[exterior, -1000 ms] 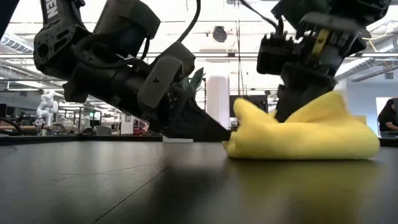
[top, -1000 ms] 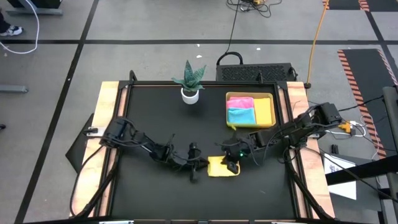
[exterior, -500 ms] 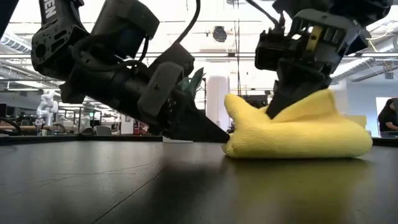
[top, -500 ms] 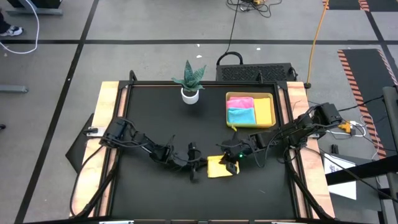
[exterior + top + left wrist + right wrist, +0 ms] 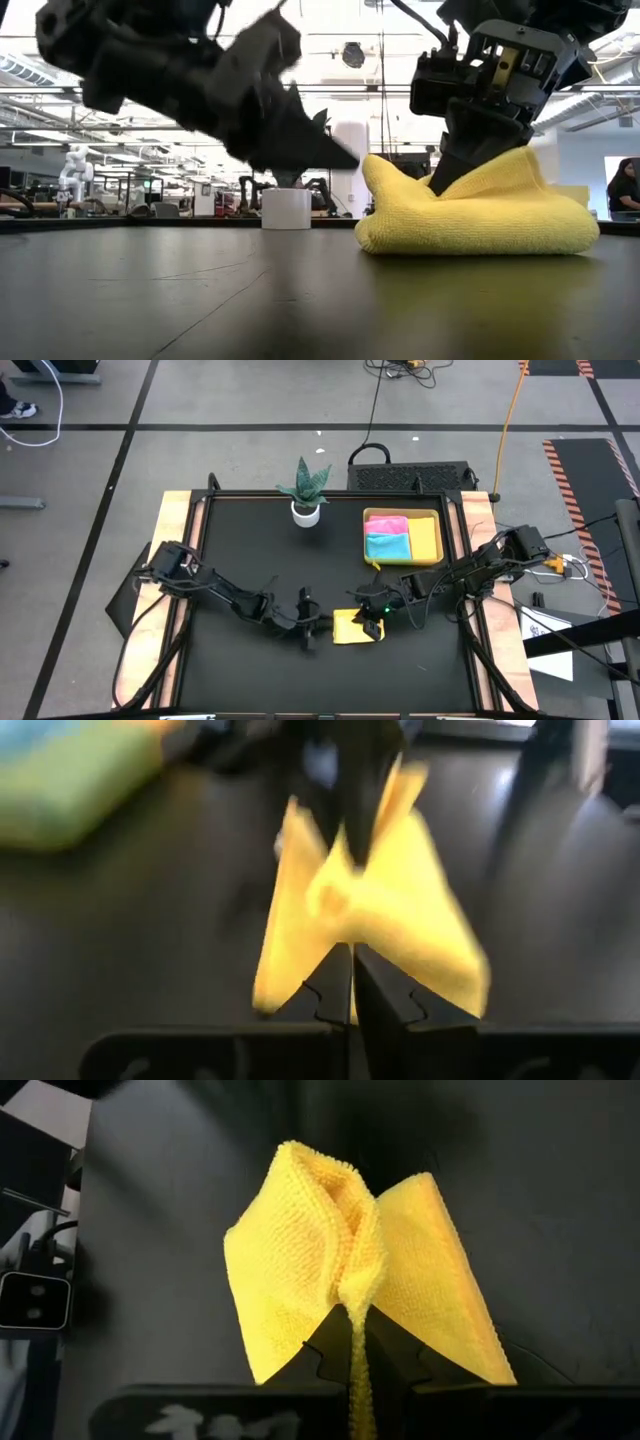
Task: Fold microfiber towels
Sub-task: Fold the yellow microfiber cloth
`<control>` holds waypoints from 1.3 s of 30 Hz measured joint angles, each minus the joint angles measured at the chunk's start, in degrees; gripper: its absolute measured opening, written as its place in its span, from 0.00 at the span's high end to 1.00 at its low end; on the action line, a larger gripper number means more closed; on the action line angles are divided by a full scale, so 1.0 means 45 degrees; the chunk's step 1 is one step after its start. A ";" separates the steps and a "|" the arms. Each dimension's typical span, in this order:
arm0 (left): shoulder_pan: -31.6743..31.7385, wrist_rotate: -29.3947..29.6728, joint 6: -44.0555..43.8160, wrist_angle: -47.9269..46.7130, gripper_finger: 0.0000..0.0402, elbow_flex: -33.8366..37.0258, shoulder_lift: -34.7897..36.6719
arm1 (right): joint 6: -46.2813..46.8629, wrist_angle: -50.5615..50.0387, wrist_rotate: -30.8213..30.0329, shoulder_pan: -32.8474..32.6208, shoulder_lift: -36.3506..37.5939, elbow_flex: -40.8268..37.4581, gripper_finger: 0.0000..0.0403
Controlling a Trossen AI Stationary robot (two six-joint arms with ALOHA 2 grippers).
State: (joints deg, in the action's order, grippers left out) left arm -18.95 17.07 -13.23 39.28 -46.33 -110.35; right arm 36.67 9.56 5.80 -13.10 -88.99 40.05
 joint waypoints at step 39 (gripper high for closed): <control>0.0361 -0.0789 -0.0850 0.1837 0.98 -0.0640 -0.1917 | -0.0893 -0.0185 -0.0042 0.0048 0.0000 0.0001 0.91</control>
State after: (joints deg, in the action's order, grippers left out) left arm -17.32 13.52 -17.06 47.55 -49.21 -118.98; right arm 32.65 8.73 5.61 -12.89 -88.99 40.06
